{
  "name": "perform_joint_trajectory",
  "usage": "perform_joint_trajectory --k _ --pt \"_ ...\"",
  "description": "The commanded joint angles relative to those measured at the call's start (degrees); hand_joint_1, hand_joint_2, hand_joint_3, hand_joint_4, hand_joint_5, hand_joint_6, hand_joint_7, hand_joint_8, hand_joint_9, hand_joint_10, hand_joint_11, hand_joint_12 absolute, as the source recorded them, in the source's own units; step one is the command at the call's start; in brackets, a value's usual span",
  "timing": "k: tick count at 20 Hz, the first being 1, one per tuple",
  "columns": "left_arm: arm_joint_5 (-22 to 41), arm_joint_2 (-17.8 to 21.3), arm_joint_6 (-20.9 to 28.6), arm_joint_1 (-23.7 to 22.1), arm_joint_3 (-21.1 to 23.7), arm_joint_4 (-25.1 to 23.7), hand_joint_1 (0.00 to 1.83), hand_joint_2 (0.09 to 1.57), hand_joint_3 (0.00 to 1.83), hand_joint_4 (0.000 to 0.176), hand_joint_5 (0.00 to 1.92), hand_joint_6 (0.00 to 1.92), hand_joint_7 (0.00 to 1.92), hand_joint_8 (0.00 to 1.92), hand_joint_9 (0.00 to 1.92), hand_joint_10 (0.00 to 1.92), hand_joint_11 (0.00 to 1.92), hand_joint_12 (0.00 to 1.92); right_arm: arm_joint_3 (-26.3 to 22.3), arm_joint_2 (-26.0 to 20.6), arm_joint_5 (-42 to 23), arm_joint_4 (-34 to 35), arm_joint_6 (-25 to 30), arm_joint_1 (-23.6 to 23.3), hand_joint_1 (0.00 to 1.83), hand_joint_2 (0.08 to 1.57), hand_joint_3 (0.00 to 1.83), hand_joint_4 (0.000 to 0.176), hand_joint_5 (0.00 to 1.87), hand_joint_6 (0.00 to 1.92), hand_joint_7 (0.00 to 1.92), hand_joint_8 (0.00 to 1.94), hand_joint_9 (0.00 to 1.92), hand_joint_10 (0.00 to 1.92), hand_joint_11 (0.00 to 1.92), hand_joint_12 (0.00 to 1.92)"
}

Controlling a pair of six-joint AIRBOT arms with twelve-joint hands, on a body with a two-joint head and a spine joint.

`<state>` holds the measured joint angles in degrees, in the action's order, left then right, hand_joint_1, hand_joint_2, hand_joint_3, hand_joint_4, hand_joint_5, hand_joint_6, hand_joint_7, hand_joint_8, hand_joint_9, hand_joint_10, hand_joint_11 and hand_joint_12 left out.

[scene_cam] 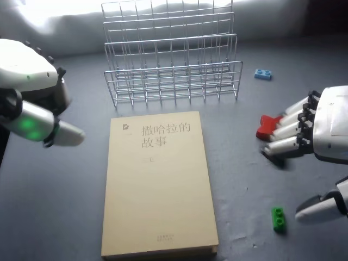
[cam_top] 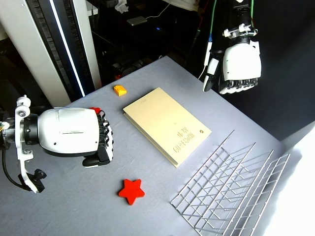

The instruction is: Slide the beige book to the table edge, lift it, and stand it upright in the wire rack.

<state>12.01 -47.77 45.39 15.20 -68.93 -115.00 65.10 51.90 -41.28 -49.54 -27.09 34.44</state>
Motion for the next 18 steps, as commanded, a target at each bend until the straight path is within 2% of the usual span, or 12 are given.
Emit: perform_joint_trajectory --k 1,7,9,11,13,14,16,18 --pt "-2.5 0.1 0.0 -0.4 -0.2 0.4 0.04 1.14 0.01 0.0 0.15 0.01 0.17 0.01 0.15 0.02 0.0 0.47 0.0 0.0 -5.1 2.7 0.0 -0.4 0.0 1.01 0.01 0.0 0.14 0.0 0.17 0.0 0.17 0.02 0.0 0.56" --pt "-2.5 -0.2 0.0 -0.1 -0.5 0.4 0.18 1.12 0.0 0.0 0.14 0.0 0.17 0.0 0.15 0.0 0.0 0.42 0.0 0.1 -4.7 2.6 -0.5 -0.3 0.0 1.05 0.0 0.0 0.15 0.0 0.18 0.0 0.2 0.0 0.0 0.68" --pt "-2.5 -0.2 0.0 0.1 -0.5 0.0 0.19 1.11 0.0 0.0 0.16 0.01 0.2 0.01 0.18 0.01 0.0 0.47 -0.1 0.1 -5.0 2.6 -0.5 0.2 0.0 1.05 0.0 0.0 0.16 0.0 0.2 0.0 0.21 0.01 0.0 0.73" --pt "-2.5 -0.1 0.0 0.1 -0.5 -0.7 0.17 1.11 0.0 0.0 0.14 0.0 0.18 0.0 0.17 0.0 0.0 0.45 -0.8 0.0 -5.1 2.6 -0.1 0.7 0.0 1.06 0.0 0.0 0.13 0.0 0.16 0.0 0.18 0.0 0.0 0.63" --pt "-2.5 -0.2 0.0 0.1 -0.8 -1.4 0.21 1.11 0.0 0.0 0.12 0.0 0.16 0.0 0.15 0.0 0.0 0.35 -1.7 0.0 -4.9 2.6 0.0 1.8 0.0 1.06 0.0 0.0 0.15 0.01 0.18 0.01 0.2 0.01 0.0 0.7" --pt "-2.5 -0.3 0.0 0.0 -0.9 -1.4 0.2 1.11 0.0 0.0 0.11 0.0 0.15 0.0 0.14 0.0 0.0 0.34 -2.0 0.1 -4.8 2.6 0.1 2.3 0.0 1.07 0.0 0.0 0.14 0.0 0.17 0.0 0.18 0.0 0.0 0.67" --pt "-1.4 -0.7 0.0 0.0 -1.9 -1.2 0.22 1.1 0.0 0.0 0.12 0.0 0.17 0.0 0.16 0.01 0.0 0.45 -2.2 0.4 -4.8 2.7 0.1 2.6 0.0 1.07 0.0 0.0 0.15 0.0 0.17 0.0 0.19 0.0 0.0 0.68" --pt "0.1 -1.5 0.0 -0.1 -4.0 -1.3 0.23 1.09 0.0 0.0 0.13 0.0 0.17 0.0 0.16 0.0 0.0 0.46 -2.3 0.7 -4.3 2.6 0.2 3.0 0.0 1.07 0.0 0.0 0.15 0.0 0.18 0.0 0.19 0.0 0.0 0.67"
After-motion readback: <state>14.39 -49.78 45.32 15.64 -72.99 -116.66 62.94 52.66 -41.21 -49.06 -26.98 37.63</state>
